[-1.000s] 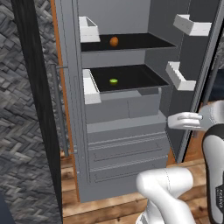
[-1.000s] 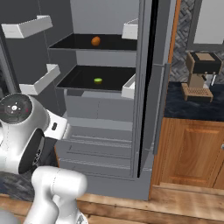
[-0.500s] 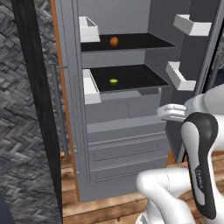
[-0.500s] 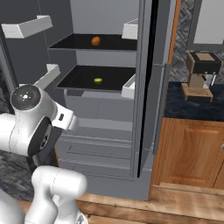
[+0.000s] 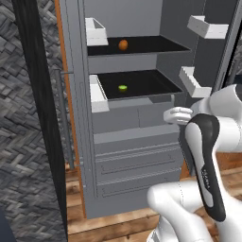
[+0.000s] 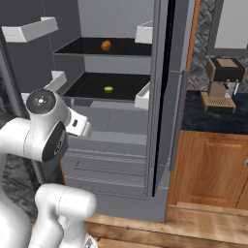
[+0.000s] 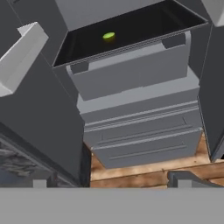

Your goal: Retrieve the mango and kiwi from the fridge and place them into the bowl on the dining table.

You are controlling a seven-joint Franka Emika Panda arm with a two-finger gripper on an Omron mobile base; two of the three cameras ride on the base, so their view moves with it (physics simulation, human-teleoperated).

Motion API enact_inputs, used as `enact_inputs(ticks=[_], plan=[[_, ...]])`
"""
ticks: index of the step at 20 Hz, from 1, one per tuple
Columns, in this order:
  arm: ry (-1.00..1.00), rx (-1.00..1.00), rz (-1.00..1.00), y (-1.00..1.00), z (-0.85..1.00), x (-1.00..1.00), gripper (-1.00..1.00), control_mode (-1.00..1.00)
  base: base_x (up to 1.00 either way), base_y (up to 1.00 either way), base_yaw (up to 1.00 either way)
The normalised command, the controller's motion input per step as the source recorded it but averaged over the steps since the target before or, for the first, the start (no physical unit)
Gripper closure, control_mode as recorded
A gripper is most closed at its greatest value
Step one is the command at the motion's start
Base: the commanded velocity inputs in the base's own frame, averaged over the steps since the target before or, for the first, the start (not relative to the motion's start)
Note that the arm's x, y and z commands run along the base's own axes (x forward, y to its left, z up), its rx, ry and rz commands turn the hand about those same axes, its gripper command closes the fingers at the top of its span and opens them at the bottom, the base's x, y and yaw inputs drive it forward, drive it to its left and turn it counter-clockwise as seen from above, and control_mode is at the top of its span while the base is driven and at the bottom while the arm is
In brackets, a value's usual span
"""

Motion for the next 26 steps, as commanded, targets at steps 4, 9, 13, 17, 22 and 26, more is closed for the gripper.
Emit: enact_inputs(ticks=[4, 9, 13, 17, 22, 26], plan=[[-0.02, 0.00, 0.00, 0.00, -0.03, 0.23, -1.00, -1.00, 0.00, 0.00, 0.00], [-0.16, 0.00, 0.00, 0.00, 0.00, -0.15, -1.00, -1.00, 0.00, 0.00, 0.00], [-0.17, 0.00, 0.00, 0.00, 0.00, -0.18, -1.00, -1.00, 0.00, 0.00, 0.00], [-0.05, 0.00, 0.00, 0.00, 0.00, 0.00, -1.00, -1.00, 0.00, 0.00, 0.00], [0.00, 0.00, 0.00, 0.00, 0.00, 0.00, -1.00, -1.00, 0.00, 0.00, 0.00], [0.00, 0.00, 0.00, 0.00, 0.00, -0.01, -1.00, -1.00, 0.00, 0.00, 0.00]])
